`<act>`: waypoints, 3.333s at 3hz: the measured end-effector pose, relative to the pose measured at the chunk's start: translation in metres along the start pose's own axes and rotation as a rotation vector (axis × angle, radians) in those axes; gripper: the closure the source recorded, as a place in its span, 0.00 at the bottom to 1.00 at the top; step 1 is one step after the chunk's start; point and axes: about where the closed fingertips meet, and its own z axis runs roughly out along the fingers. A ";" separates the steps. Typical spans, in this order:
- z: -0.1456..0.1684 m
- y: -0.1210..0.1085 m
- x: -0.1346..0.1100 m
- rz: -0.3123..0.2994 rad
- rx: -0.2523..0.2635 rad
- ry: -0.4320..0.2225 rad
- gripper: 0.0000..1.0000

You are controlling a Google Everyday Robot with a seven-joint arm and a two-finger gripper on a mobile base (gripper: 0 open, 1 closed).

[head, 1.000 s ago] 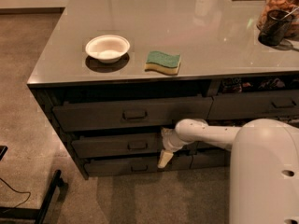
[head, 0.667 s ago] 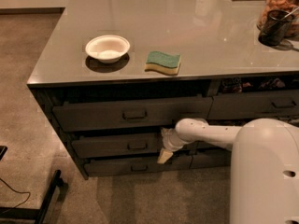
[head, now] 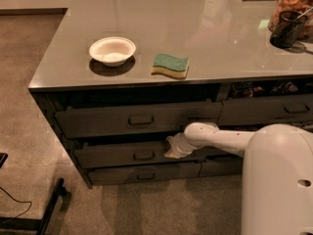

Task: Open middle drawer

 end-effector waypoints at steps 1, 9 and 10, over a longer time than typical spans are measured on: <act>0.000 0.000 0.000 0.000 0.000 0.000 0.89; -0.031 0.071 -0.003 0.056 -0.108 0.040 0.00; -0.035 0.081 -0.004 0.056 -0.169 0.043 0.00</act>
Offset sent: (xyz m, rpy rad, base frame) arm -0.0130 0.0020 -0.0011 0.0175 0.0046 0.0017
